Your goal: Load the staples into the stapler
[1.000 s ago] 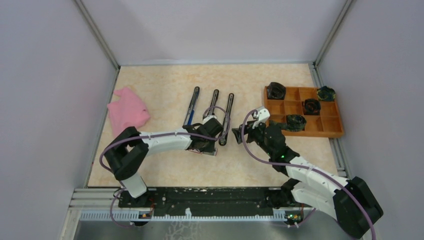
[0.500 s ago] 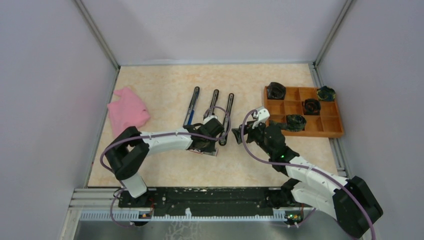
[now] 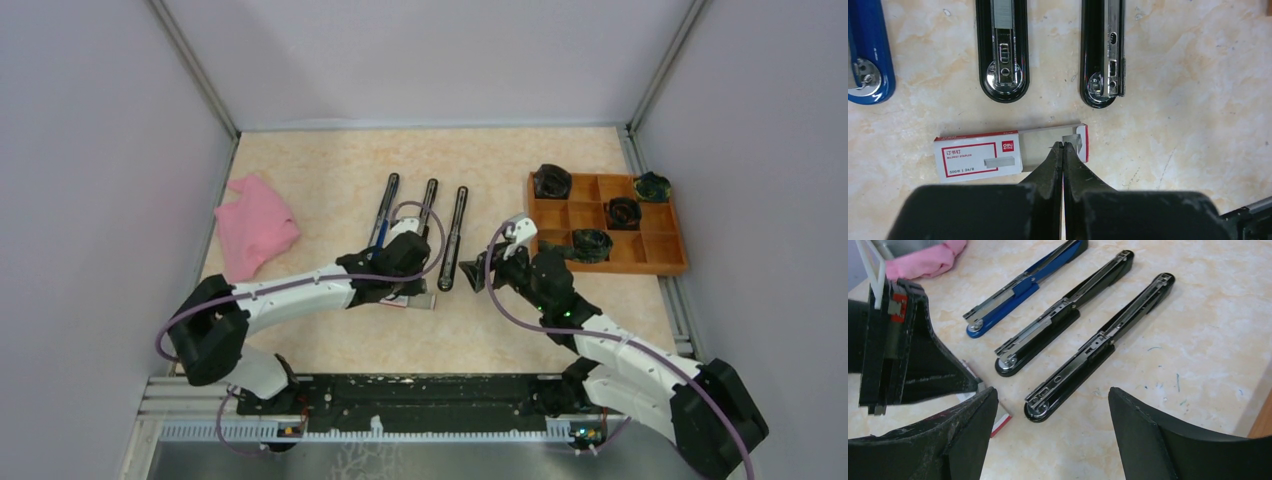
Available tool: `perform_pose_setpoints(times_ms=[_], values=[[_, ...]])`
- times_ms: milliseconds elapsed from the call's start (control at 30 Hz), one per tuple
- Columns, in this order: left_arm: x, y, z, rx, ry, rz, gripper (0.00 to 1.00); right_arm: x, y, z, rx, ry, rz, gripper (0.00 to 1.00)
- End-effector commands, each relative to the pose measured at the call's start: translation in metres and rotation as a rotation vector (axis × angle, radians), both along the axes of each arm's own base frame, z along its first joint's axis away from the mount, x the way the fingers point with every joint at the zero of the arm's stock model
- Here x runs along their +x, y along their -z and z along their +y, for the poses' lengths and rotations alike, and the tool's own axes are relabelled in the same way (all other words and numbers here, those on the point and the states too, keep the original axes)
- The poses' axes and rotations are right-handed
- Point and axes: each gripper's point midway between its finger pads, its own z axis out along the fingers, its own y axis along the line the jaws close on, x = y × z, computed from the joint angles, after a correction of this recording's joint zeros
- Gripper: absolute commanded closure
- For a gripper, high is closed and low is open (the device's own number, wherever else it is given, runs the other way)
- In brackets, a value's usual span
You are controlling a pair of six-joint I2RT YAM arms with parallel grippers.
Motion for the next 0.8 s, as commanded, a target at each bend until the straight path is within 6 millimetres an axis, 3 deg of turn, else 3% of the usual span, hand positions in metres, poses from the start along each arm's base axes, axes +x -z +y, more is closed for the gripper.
perform_pose_setpoints(times_ms=[0, 233, 367, 433, 533, 767], values=[[0.015, -0.034, 0.002, -0.113, -0.023, -0.129, 1.00, -0.009, -0.038, 0.019, 0.065, -0.115, -0.062, 0.19], [0.020, -0.089, 0.014, -0.336, 0.009, -0.350, 1.00, -0.032, -0.056, 0.050, 0.098, -0.375, -0.024, 0.19], [0.026, -0.104, 0.028, -0.347, -0.005, -0.403, 1.00, -0.033, -0.057, 0.053, 0.084, -0.417, 0.004, 0.20], [0.025, -0.102, 0.031, -0.314, -0.004, -0.376, 0.97, -0.029, -0.052, 0.051, 0.052, -0.400, 0.018, 0.20], [0.021, -0.091, 0.032, -0.277, 0.001, -0.322, 0.85, -0.023, -0.042, 0.048, 0.023, -0.361, 0.071, 0.21], [0.016, -0.049, 0.017, -0.151, 0.037, -0.125, 0.62, -0.003, -0.018, 0.037, -0.049, -0.223, 0.194, 0.23]])
